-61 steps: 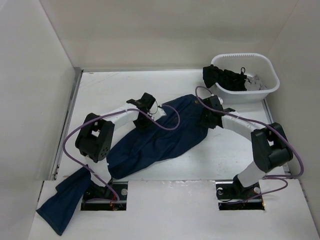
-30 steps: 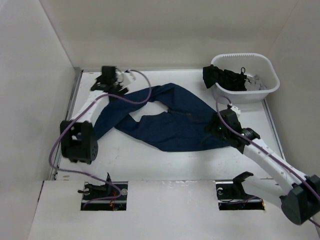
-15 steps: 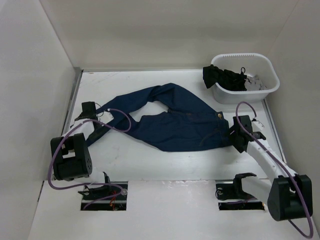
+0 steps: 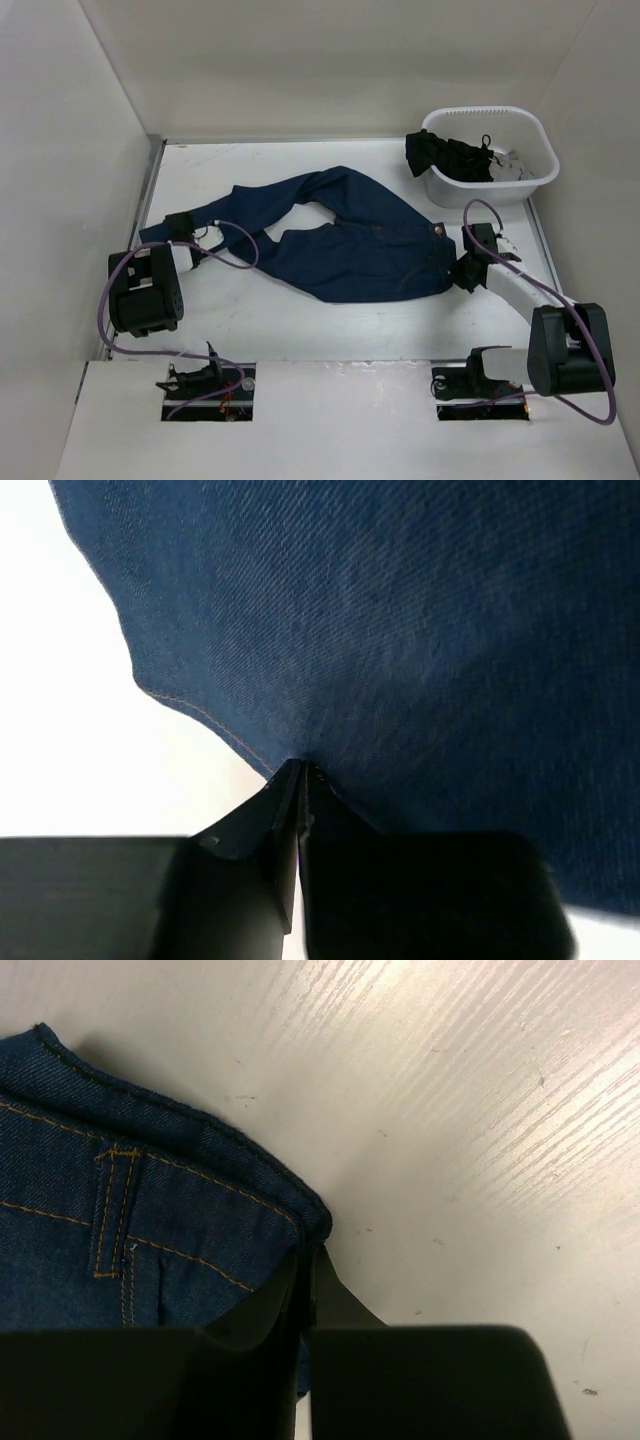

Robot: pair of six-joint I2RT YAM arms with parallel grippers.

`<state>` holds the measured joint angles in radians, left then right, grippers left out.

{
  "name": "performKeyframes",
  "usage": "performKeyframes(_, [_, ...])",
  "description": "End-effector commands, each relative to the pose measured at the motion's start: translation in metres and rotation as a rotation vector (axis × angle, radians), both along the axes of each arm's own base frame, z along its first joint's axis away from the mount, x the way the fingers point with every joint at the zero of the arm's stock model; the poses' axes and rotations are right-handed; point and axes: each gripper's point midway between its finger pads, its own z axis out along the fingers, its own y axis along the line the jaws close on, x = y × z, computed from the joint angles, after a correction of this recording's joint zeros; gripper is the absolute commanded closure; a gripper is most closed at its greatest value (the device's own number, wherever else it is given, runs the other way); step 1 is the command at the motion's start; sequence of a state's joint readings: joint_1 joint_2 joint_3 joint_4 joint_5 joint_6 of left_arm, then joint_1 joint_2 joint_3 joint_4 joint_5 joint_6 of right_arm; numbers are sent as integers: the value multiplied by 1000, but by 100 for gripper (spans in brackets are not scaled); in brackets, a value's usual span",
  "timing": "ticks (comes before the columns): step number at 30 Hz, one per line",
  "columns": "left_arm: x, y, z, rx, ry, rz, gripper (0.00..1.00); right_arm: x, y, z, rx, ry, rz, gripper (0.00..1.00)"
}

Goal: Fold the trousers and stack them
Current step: Flatten the trousers out

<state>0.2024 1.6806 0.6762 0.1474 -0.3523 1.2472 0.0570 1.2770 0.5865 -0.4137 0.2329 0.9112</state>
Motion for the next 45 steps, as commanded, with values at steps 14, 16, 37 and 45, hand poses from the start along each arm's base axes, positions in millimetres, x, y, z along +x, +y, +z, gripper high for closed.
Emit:
performKeyframes(14, [180,-148,258,-80,-487,-344,82,8,2,31,-33,-107,98,88])
performKeyframes(16, [139,-165,208,-219,-309,-379,47,8,6,32,-37,-113,115,82])
performKeyframes(37, [51,-130,27,-333,-82,-269,0,6,10,37,-55,-156,155,82])
performKeyframes(45, [88,-93,29,-213,-204,-137,91,7,12,28,-46,-130,147,84])
